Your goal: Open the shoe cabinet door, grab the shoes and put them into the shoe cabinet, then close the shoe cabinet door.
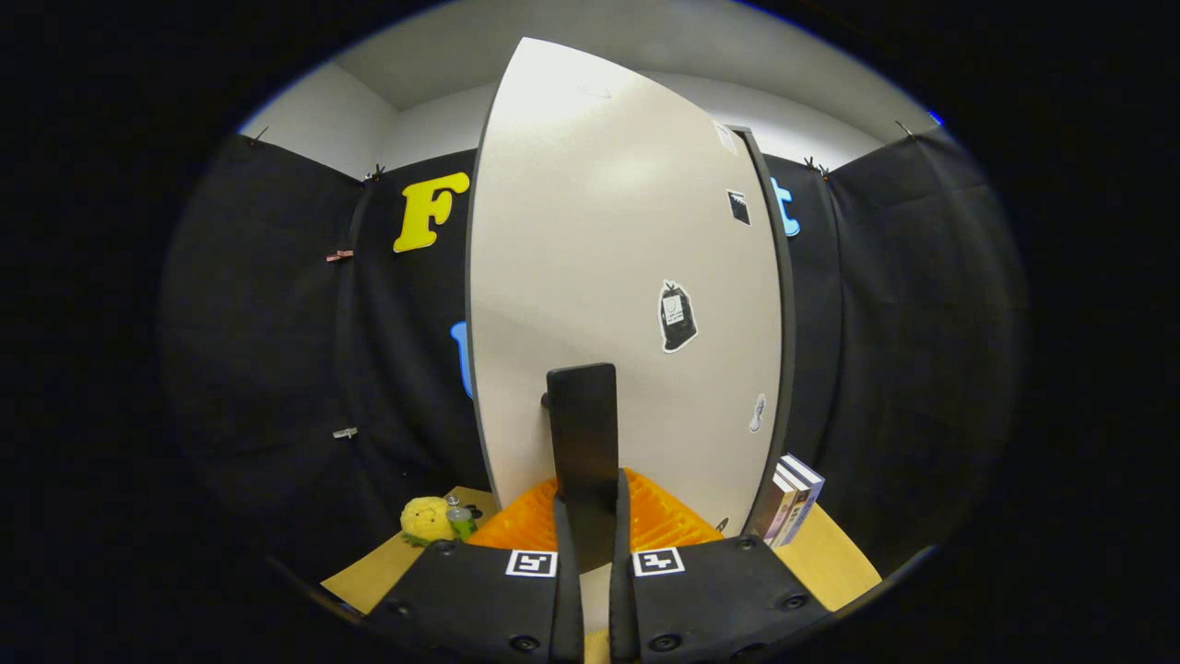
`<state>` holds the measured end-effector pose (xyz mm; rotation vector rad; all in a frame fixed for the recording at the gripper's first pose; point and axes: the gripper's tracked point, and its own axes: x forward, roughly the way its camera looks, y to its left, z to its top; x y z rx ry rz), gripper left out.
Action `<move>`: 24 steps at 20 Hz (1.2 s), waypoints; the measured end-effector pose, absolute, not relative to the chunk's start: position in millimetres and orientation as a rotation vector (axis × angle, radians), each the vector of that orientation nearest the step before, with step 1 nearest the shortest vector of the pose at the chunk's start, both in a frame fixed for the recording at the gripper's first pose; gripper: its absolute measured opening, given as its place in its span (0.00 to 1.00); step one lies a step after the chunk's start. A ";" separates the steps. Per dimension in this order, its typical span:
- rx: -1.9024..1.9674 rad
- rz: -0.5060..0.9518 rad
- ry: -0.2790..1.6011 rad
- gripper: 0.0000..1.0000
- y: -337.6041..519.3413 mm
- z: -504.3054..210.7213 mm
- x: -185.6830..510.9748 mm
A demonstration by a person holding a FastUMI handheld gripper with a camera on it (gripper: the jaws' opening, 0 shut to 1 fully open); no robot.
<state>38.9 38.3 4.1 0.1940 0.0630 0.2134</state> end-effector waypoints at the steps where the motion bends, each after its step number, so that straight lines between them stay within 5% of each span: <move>1: 0.194 0.201 0.064 0.15 27.6 3.7 33.1; 24: 0.302 0.124 0.161 0.13 -117.8 -33.8 -5.9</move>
